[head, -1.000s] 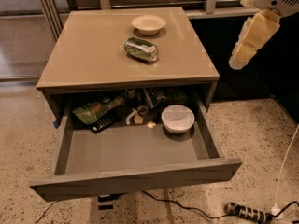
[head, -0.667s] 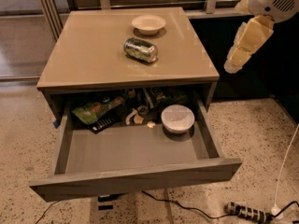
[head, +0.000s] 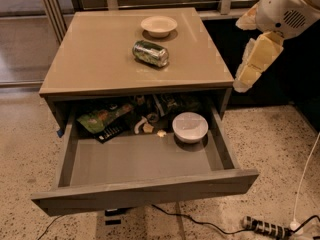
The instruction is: Place green can into top drawer
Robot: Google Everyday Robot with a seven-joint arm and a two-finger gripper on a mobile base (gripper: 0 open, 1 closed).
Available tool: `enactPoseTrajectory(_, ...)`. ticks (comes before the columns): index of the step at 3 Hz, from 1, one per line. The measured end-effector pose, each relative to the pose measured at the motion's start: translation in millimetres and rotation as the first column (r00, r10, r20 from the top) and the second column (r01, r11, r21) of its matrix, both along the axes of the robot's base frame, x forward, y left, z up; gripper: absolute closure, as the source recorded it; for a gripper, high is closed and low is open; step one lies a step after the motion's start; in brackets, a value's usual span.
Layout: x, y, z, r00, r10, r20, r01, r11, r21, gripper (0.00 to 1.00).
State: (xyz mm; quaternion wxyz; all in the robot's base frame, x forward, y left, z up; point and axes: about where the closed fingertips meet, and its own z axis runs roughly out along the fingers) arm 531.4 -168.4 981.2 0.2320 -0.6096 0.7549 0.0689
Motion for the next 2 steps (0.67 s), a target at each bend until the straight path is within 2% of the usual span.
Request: enactPoseTrajectory(2,4.7,1.8,-9.9,0.9996,0.021,-0.018,-0.021,1.000,0.020,0.00)
